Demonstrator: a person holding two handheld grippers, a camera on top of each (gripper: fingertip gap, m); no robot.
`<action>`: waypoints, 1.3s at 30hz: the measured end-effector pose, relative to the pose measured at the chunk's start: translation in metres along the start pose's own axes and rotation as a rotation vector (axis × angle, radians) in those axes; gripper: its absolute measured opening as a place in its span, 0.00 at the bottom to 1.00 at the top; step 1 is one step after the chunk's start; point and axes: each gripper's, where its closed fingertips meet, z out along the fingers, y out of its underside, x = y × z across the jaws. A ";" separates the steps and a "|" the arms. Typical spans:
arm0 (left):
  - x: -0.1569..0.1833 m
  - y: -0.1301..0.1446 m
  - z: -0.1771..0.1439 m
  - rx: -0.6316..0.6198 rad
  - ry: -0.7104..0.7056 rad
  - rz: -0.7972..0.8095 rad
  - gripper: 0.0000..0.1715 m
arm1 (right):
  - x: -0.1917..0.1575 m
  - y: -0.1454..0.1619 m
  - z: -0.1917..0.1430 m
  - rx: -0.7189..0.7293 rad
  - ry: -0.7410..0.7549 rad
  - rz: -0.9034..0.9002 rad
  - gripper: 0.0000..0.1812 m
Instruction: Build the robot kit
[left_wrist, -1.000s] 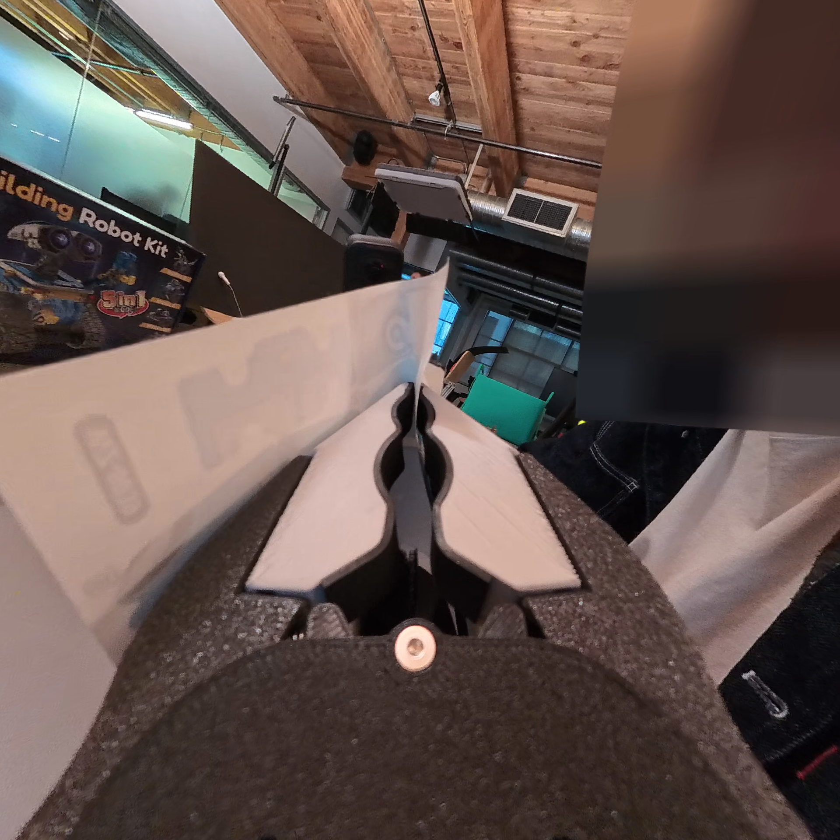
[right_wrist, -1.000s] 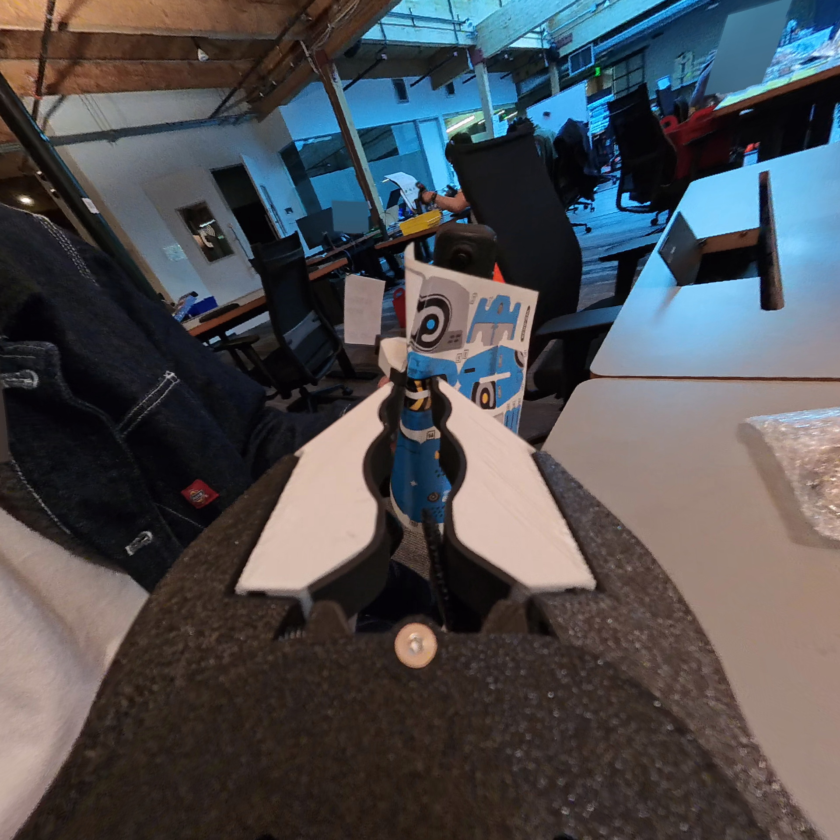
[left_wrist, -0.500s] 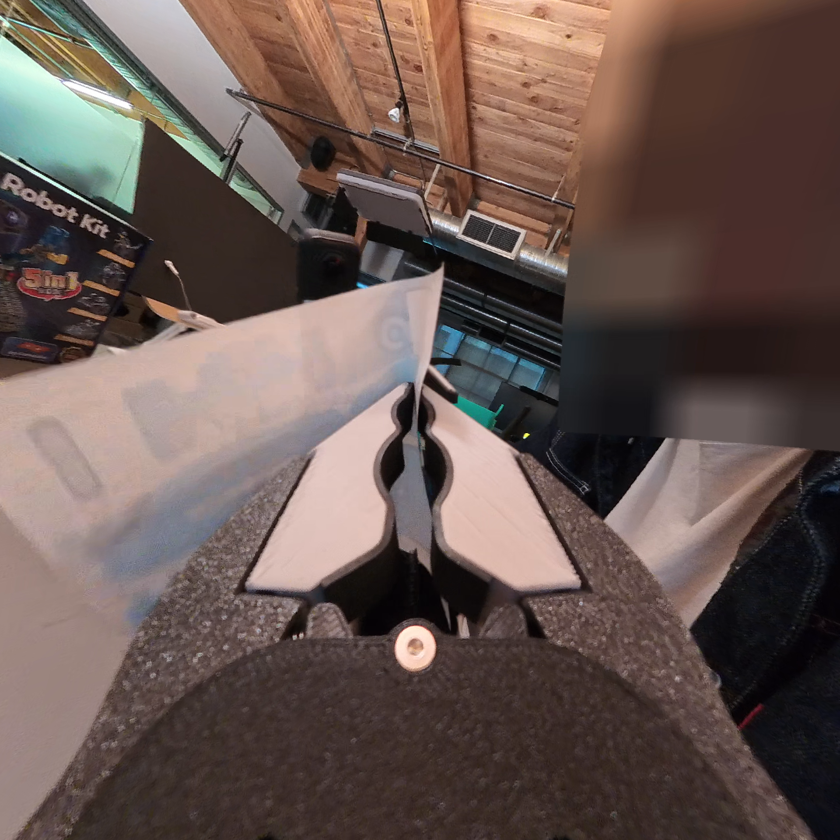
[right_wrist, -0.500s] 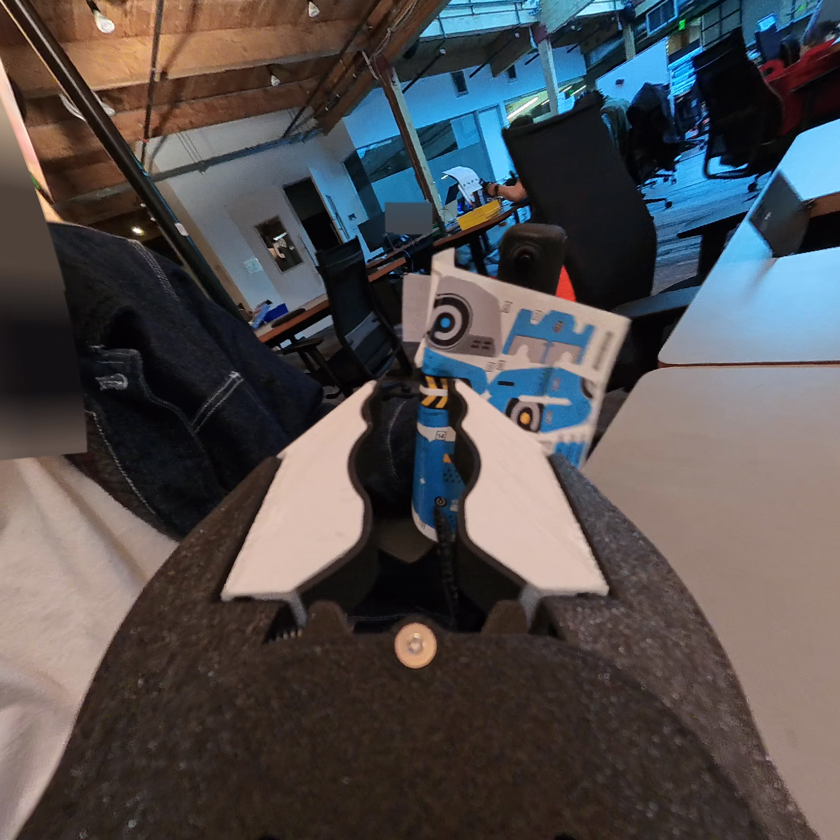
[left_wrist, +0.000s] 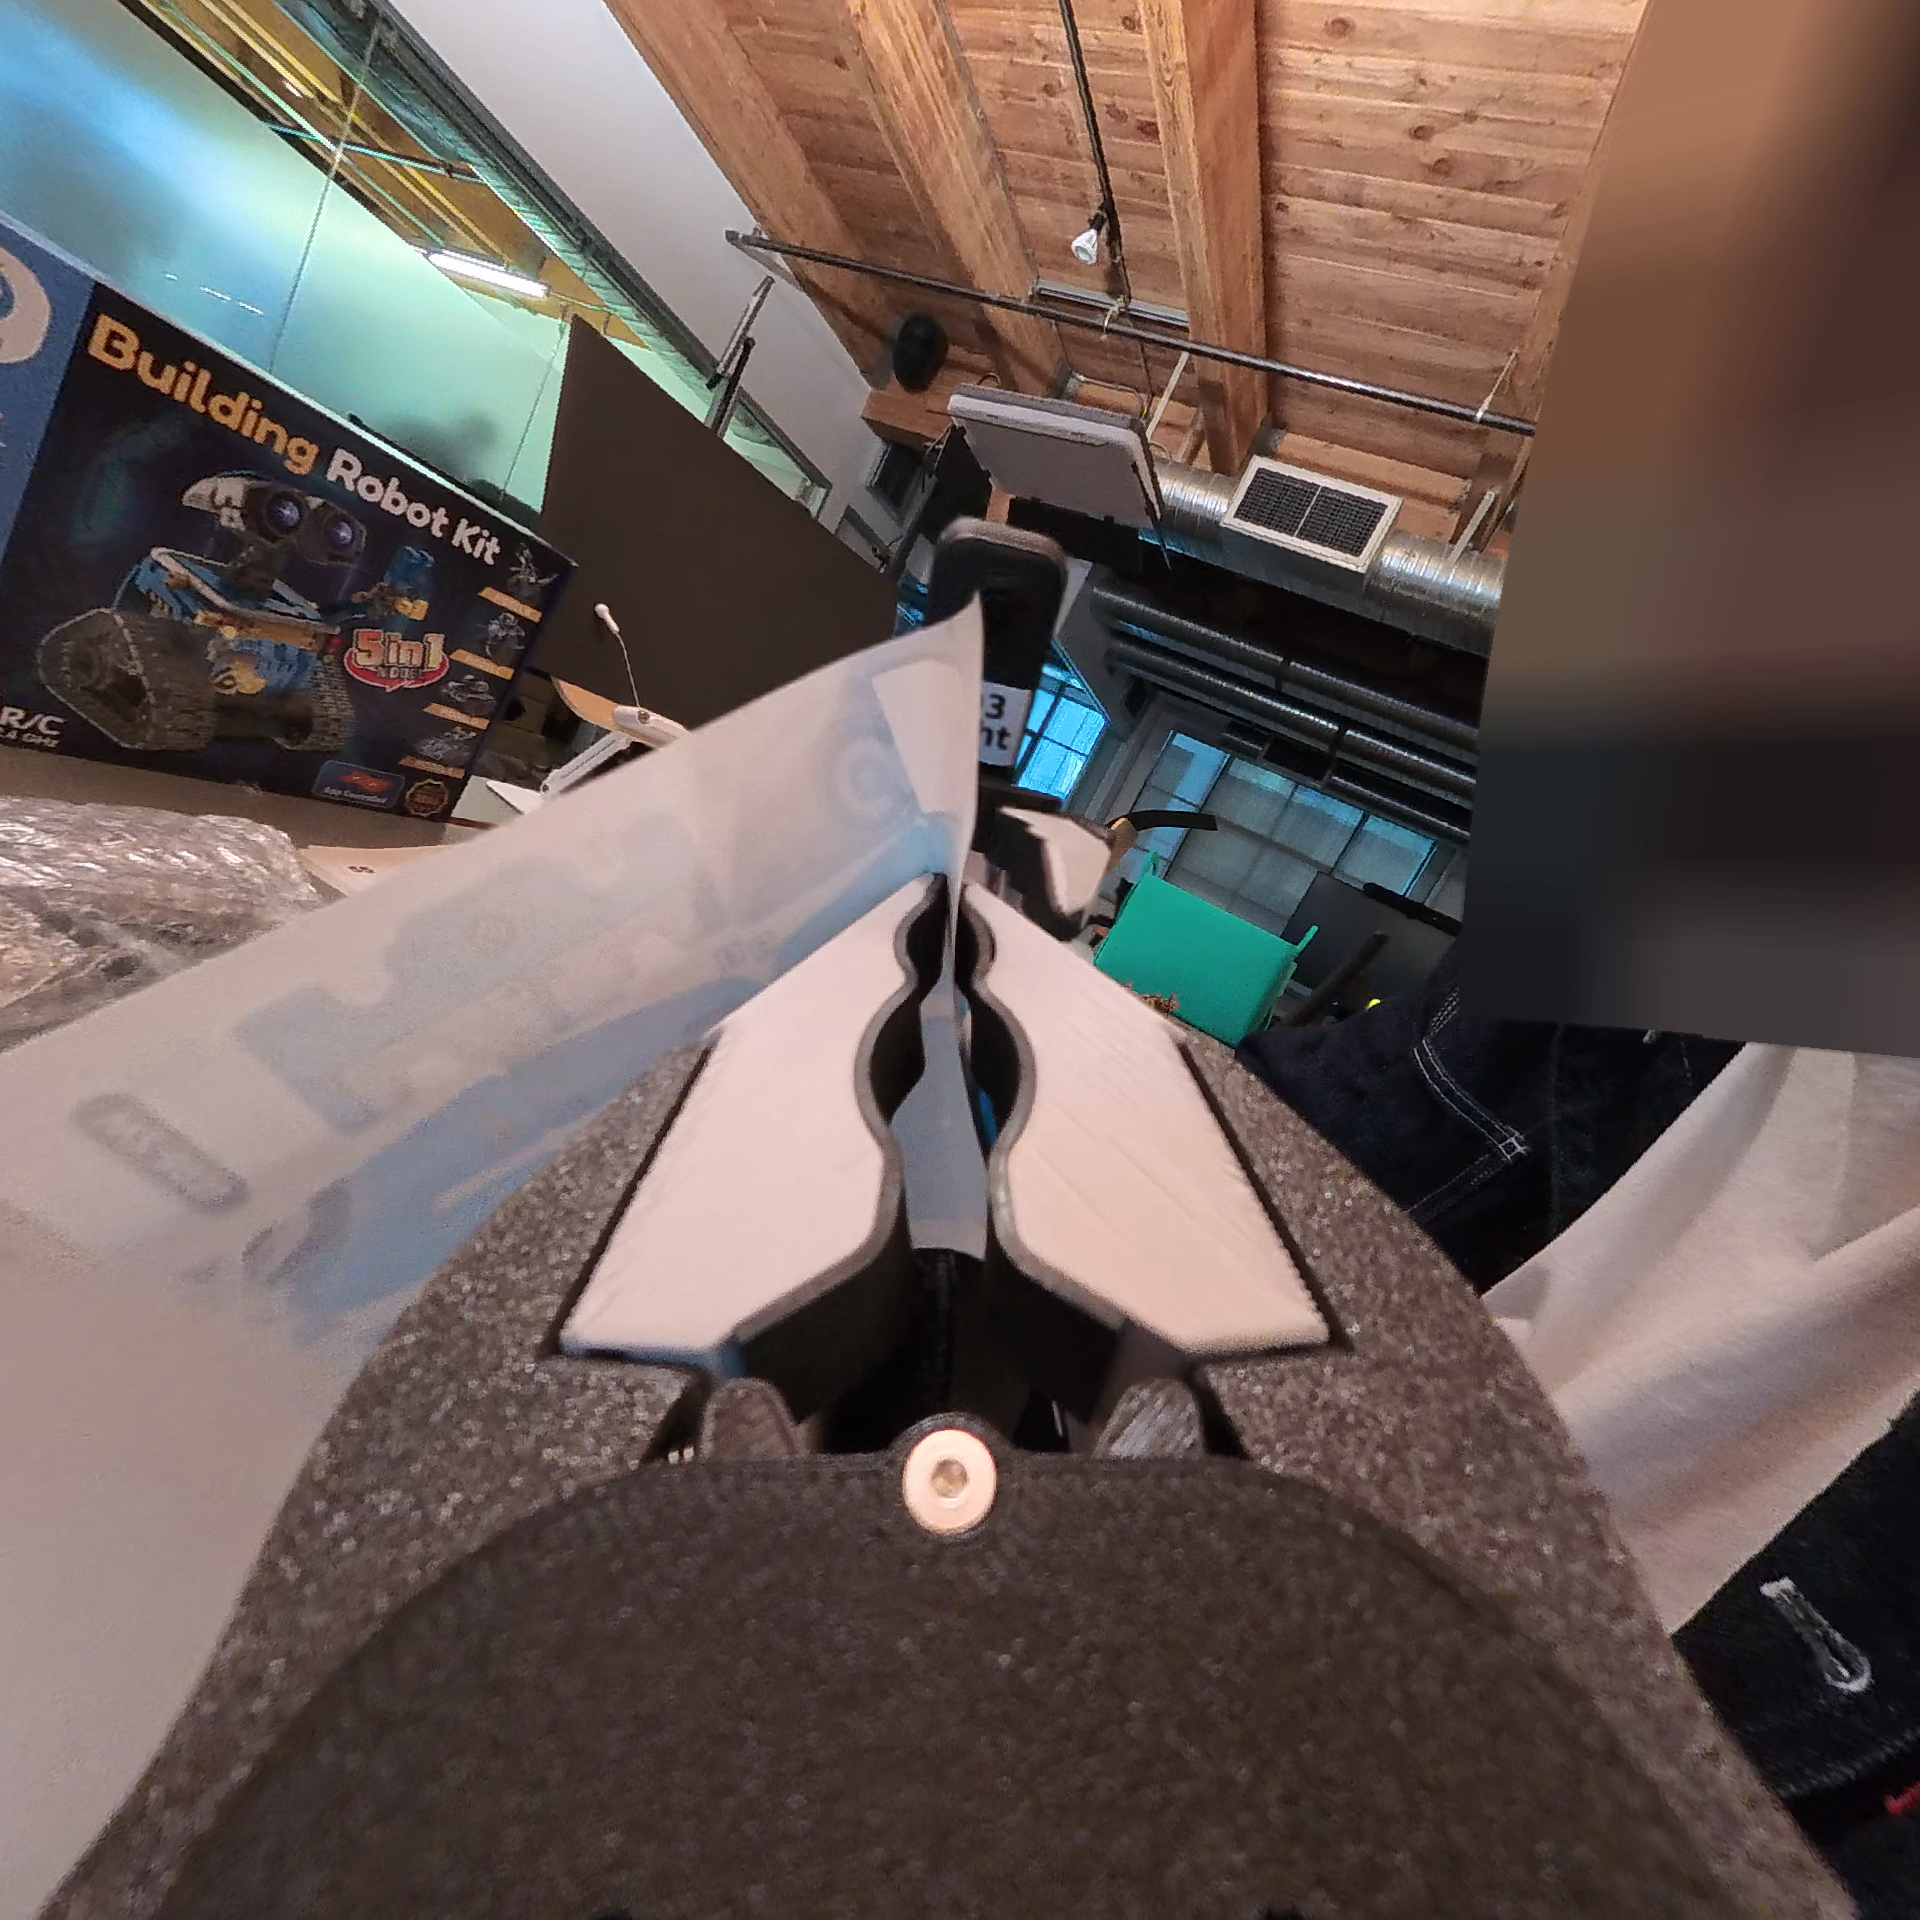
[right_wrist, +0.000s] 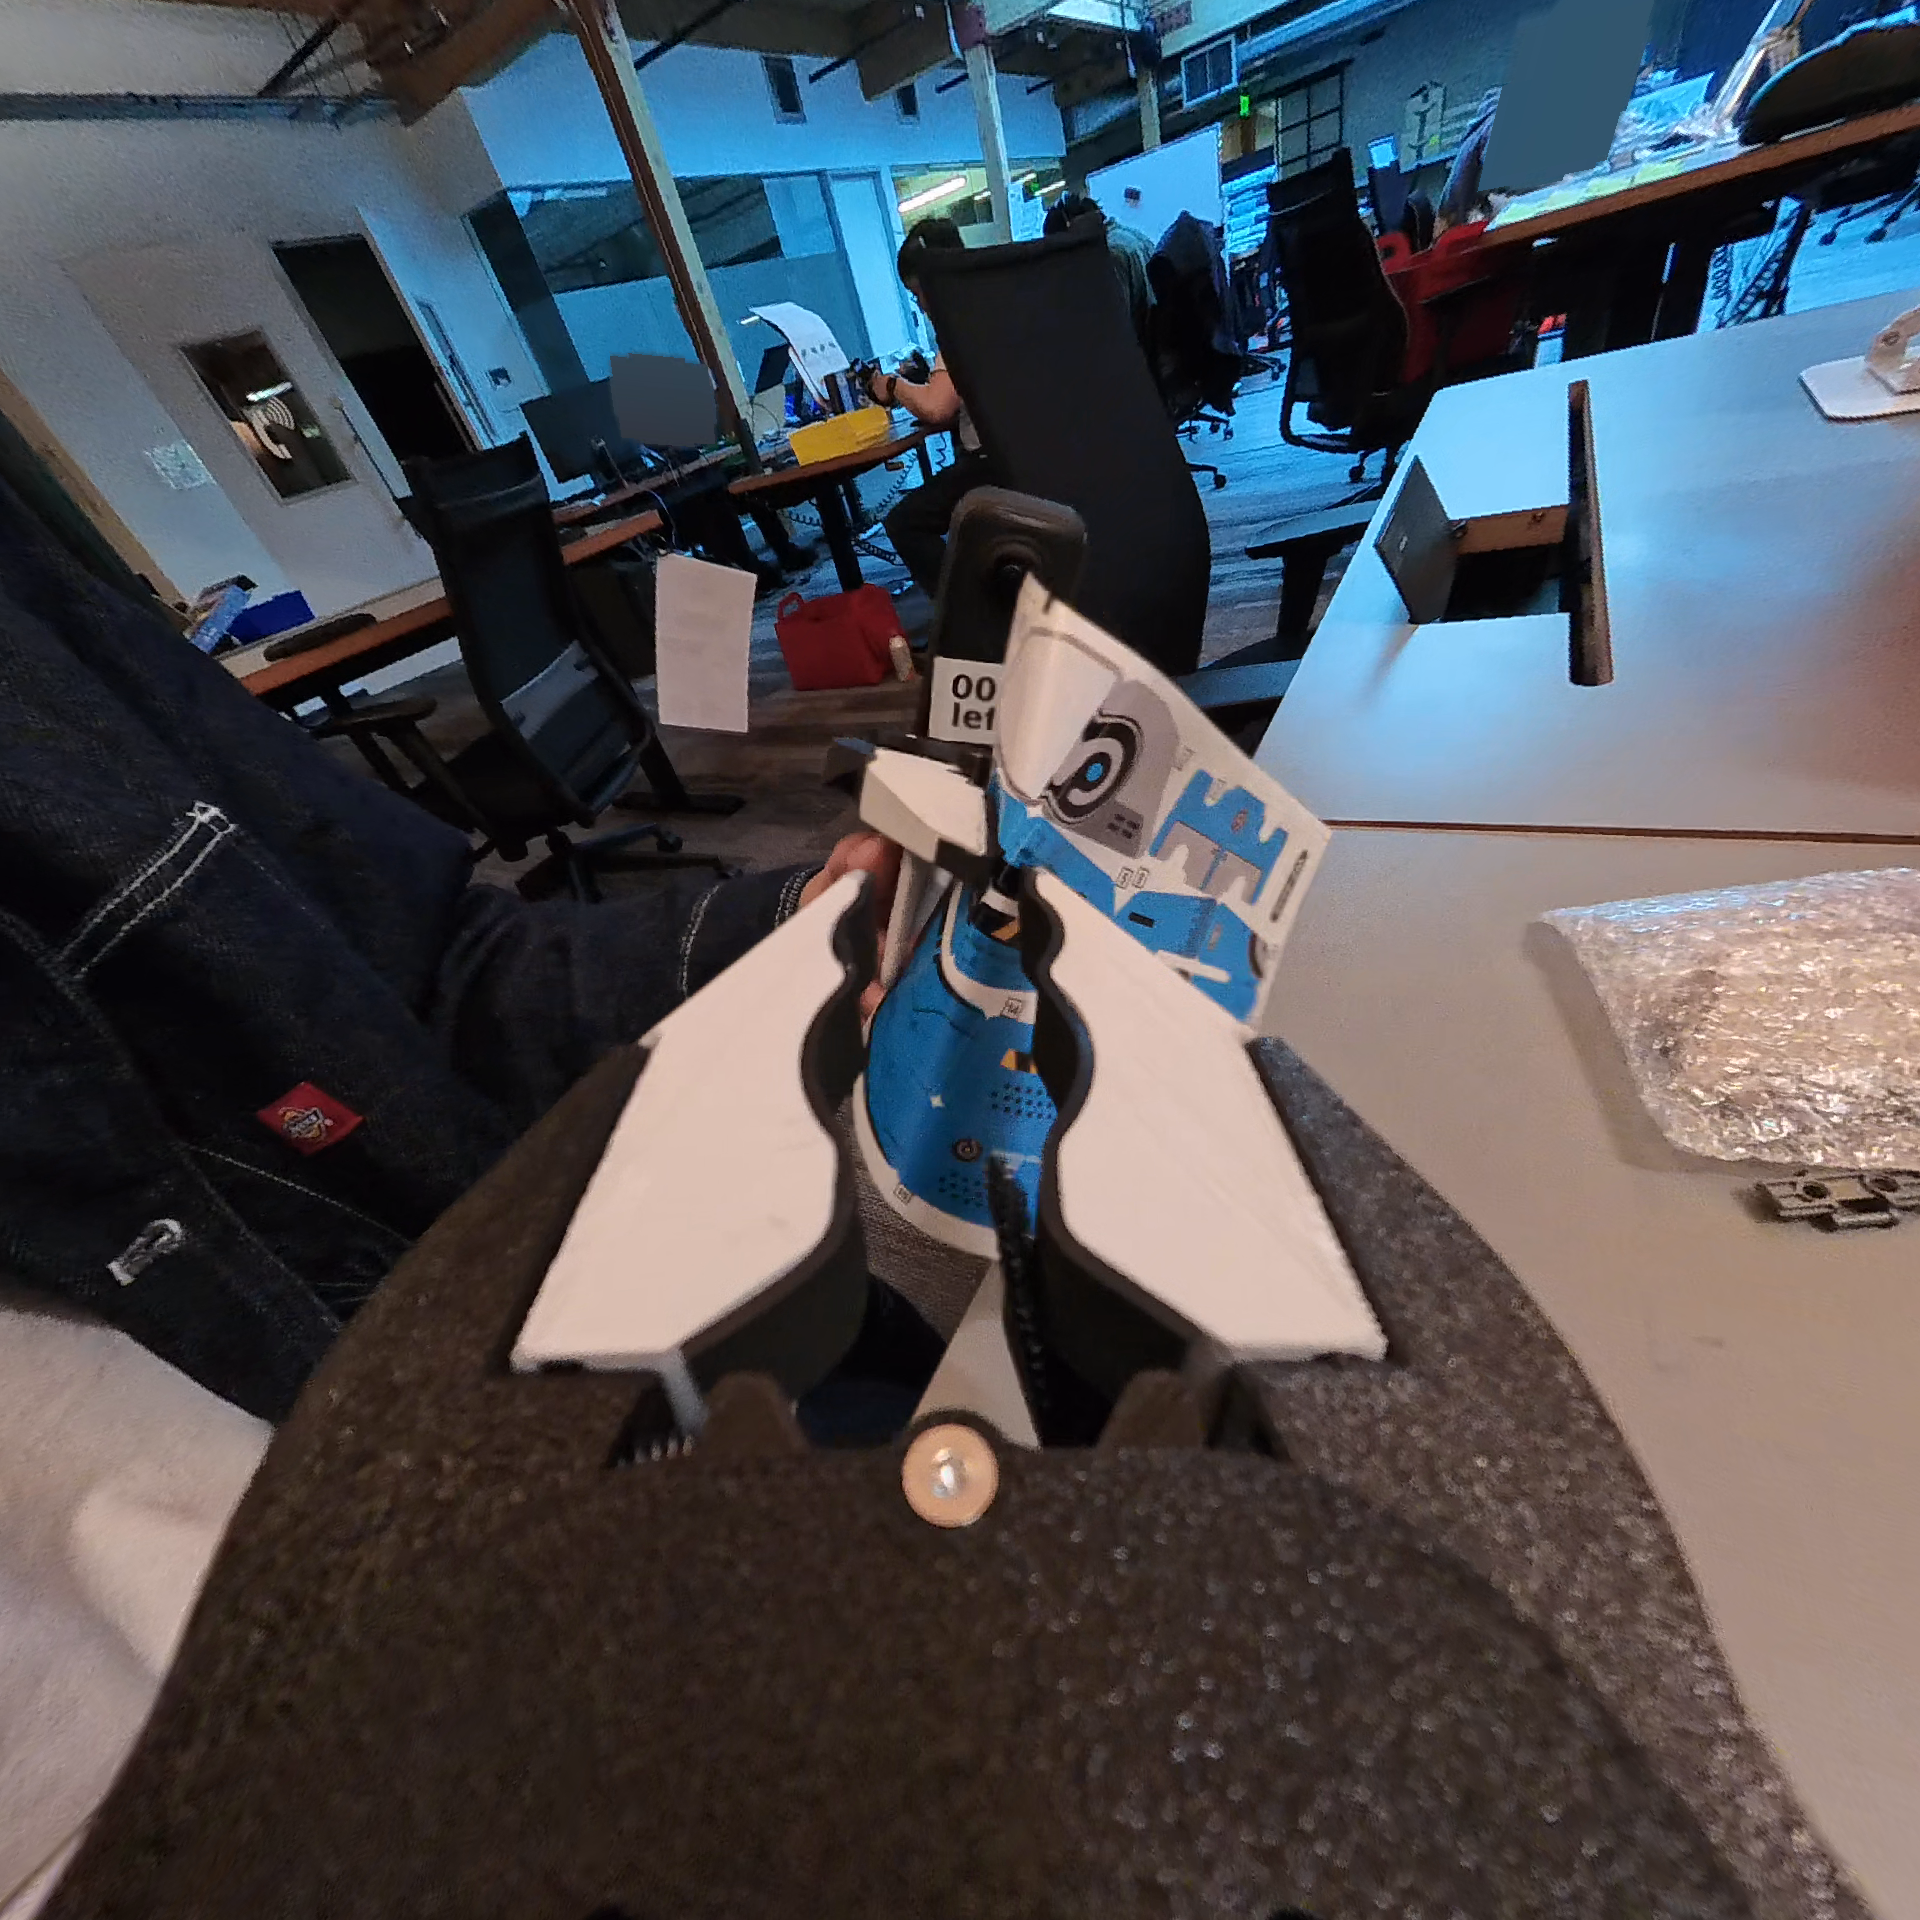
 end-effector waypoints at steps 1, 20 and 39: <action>0.001 0.000 0.000 0.000 0.007 0.001 0.00 | 0.000 0.000 -0.001 0.003 -0.008 0.013 0.13; 0.023 0.004 0.006 -0.006 0.130 -0.026 0.00 | -0.013 -0.004 -0.008 0.043 -0.200 0.172 0.01; 0.017 0.001 0.000 -0.005 0.094 -0.013 0.00 | 0.003 -0.003 -0.009 0.035 -0.072 0.105 0.01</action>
